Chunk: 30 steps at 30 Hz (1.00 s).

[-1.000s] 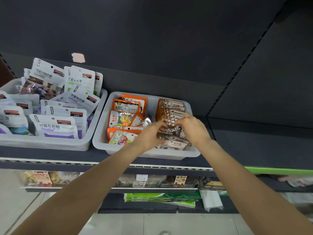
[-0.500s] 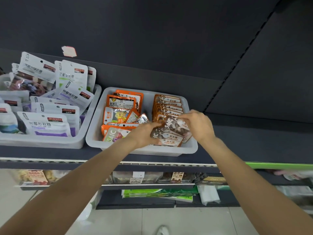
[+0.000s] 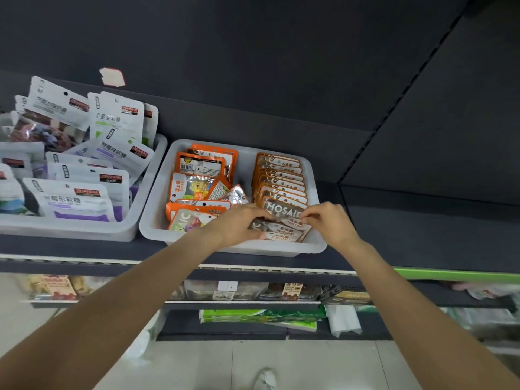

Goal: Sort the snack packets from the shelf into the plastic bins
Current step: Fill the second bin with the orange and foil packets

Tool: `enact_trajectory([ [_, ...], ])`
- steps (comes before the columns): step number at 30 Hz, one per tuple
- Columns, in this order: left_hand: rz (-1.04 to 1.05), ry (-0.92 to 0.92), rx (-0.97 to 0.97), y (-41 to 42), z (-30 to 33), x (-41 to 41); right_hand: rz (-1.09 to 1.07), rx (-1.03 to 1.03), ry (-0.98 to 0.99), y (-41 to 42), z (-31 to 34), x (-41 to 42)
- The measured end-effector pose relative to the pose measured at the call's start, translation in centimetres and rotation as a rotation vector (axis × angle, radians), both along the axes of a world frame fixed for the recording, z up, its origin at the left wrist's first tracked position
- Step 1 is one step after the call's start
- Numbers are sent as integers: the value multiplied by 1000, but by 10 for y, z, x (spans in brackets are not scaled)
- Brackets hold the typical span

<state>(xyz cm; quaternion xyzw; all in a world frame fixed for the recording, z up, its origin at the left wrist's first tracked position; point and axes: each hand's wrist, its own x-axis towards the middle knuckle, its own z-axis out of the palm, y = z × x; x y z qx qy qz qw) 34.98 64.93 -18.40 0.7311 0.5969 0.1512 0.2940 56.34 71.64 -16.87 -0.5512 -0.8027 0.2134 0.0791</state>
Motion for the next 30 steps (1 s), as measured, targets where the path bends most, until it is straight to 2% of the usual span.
enact_trajectory([
  [5, 23, -21, -12, -2, 0, -3, 54, 53, -57, -8, -7, 5],
  [10, 62, -42, -24, 2, 4, 4, -26, 107, 92, 3, -8, 3],
  [14, 118, -29, 15, 3, 3, 6, 26, 141, -230, 20, -8, -5],
  [15, 142, -15, 37, 5, 4, 7, 50, 154, -249, 24, -6, -8],
  [19, 188, 10, 52, 10, 4, 15, 63, 178, -62, 35, 16, -16],
  [21, 225, -13, 58, 12, 5, 20, 137, 224, 11, 38, 25, -17],
  [24, 298, -17, 60, 17, 5, 27, 379, 165, -67, 37, 26, -26],
  [26, 314, -48, -13, 19, 5, 32, 453, 131, -41, 39, 14, -31],
  [30, 408, -109, -71, 15, 0, 38, 249, -62, 98, 49, -2, -12],
])
